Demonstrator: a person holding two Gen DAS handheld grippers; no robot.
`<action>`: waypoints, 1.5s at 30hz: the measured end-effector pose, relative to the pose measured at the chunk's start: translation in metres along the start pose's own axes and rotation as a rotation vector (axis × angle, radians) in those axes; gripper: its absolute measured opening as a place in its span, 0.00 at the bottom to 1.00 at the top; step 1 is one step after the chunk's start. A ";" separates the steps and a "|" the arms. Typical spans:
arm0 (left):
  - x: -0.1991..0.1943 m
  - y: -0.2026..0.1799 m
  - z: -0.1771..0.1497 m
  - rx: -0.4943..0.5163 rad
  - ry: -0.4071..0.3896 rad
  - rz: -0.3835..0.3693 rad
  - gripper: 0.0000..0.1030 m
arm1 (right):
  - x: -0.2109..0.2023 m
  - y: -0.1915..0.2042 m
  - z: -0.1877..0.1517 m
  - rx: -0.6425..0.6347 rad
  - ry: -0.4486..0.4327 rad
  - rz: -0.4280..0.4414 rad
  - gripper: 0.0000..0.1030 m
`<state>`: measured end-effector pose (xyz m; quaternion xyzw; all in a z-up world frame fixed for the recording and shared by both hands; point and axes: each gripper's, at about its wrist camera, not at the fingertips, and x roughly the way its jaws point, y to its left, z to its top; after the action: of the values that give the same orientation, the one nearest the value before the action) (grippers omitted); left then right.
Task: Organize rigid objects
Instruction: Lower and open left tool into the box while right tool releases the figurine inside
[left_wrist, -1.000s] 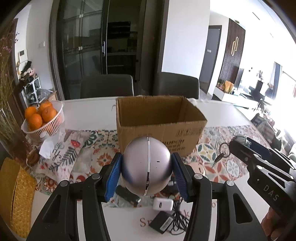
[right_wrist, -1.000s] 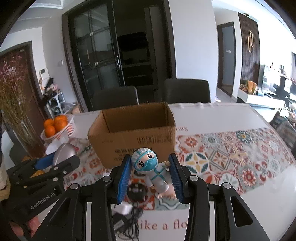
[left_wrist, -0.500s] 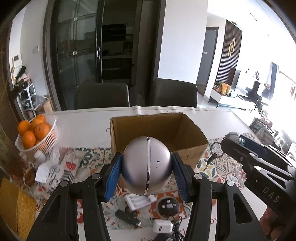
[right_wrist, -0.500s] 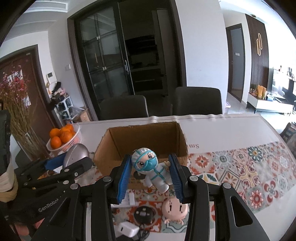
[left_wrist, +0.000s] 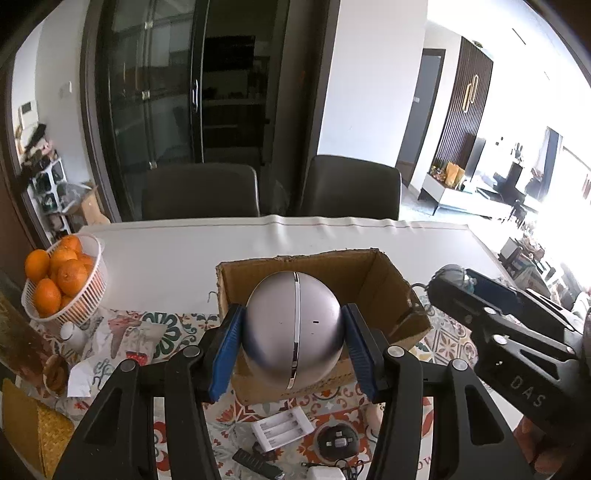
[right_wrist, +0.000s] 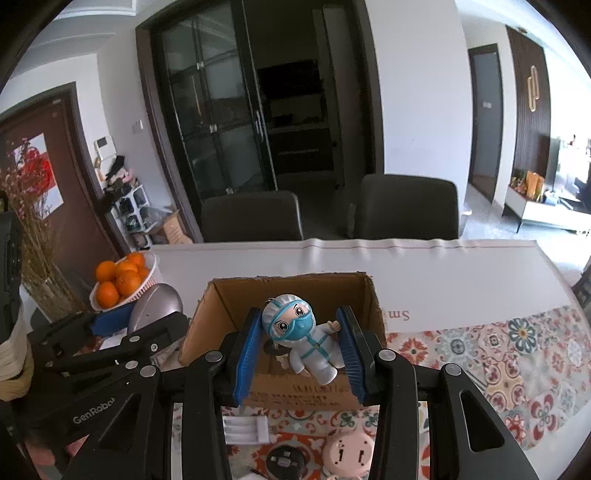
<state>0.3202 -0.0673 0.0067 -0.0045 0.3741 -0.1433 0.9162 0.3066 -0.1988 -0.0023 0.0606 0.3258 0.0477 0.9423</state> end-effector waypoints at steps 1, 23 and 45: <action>0.007 0.001 0.003 -0.003 0.020 0.000 0.51 | 0.006 -0.002 0.003 0.005 0.015 0.001 0.41; 0.099 0.006 0.015 0.003 0.290 0.037 0.51 | 0.105 -0.030 0.004 0.065 0.333 0.030 0.41; 0.089 0.001 0.012 0.008 0.289 0.081 0.59 | 0.101 -0.038 0.001 0.095 0.355 0.006 0.43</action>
<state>0.3891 -0.0912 -0.0452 0.0350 0.5016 -0.1067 0.8578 0.3879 -0.2231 -0.0687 0.0965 0.4885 0.0448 0.8660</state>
